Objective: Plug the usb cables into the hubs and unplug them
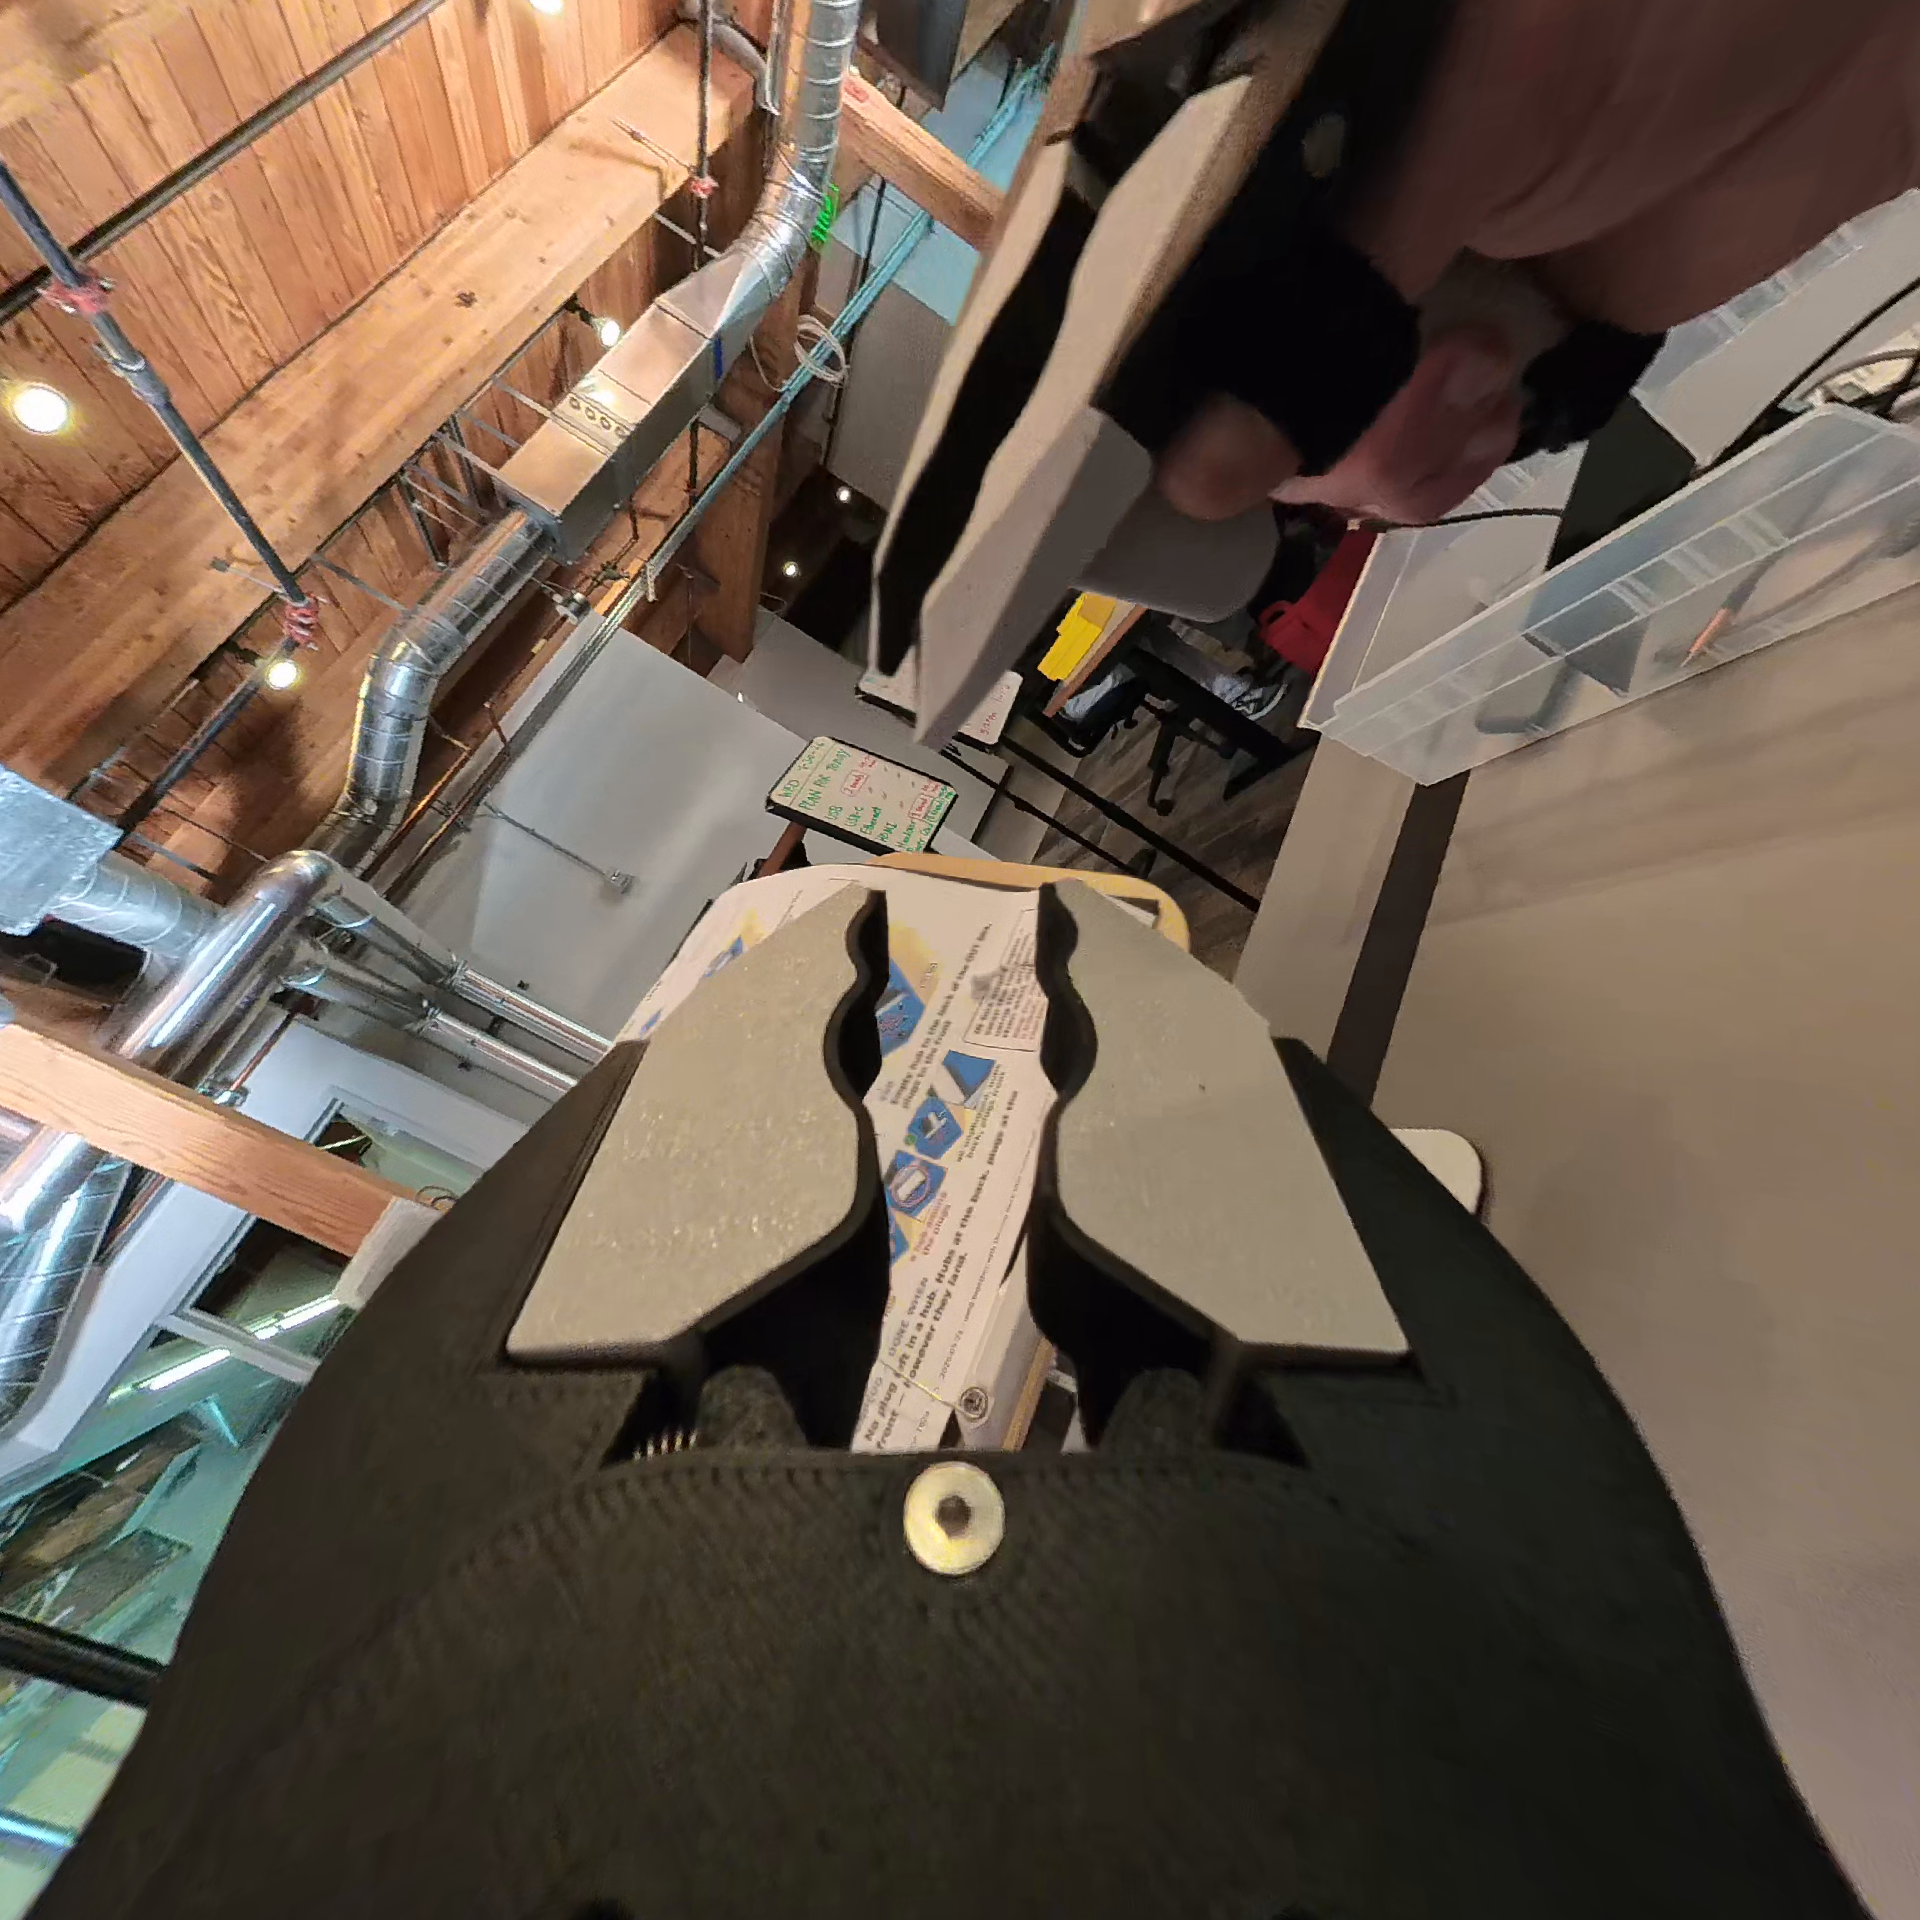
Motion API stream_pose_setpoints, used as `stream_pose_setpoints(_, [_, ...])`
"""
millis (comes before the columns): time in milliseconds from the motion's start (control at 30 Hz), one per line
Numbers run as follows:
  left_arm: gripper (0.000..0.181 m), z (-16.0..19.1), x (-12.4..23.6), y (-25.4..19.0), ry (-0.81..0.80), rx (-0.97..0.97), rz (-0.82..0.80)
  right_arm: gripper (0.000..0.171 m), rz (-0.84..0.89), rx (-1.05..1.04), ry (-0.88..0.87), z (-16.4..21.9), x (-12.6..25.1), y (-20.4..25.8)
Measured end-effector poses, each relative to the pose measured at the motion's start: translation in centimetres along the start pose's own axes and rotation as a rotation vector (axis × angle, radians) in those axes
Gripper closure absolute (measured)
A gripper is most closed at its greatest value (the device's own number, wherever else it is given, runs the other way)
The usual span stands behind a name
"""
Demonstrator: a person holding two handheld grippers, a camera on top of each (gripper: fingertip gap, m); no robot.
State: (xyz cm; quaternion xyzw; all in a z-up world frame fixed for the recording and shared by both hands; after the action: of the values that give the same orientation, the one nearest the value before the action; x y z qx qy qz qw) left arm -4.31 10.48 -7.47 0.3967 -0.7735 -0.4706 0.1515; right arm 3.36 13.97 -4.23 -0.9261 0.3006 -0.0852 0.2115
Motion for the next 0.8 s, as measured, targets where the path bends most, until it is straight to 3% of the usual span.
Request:
stream_pose_setpoints(200, [0.156, -0.7, 0.2, 1.5, 0.01, -0.014, -0.046, 0.133, 0.05, 0.04, 0.018, 0.1, 1.1, -1.0])
stream_pose_setpoints(400, [0.155, 0.3, 1.6, 6.0, 0.16, -0.13, -0.041, 0.133, 0.049, 0.028, -0.002, 0.3, 1.8, -1.7])
stream_pose_setpoints(500, [0.154, 4.3, 4.3, 7.8, 0.318, -0.163, 0.011, 0.133, 0.049, 0.032, 0.01, 0.9, 1.9, -2.0])
stream_pose_setpoints(600, [0.154, 10.7, 7.5, 8.8, 0.5, -0.211, 0.14, 0.133, 0.062, 0.04, 0.042, 1.8, 1.9, -2.5])
stream_pose_setpoints(800, [0.149, 22.2, 12.2, 7.8, 0.745, -0.138, 0.546, 0.133, 0.038, 0.023, 0.054, 3.0, 1.6, -2.7])
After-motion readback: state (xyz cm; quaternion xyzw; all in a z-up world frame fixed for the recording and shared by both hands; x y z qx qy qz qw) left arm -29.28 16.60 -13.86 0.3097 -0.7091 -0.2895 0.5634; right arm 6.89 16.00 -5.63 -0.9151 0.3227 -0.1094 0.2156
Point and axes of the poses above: each gripper's, where its closed fingertips meet, x back along the fingers, z out of its underside, y = z × x across the jaws, the point moved 3 cm from there along x, back along the fingers, and after that the axes turned 1 degree about -z, right-handed, at the moved point
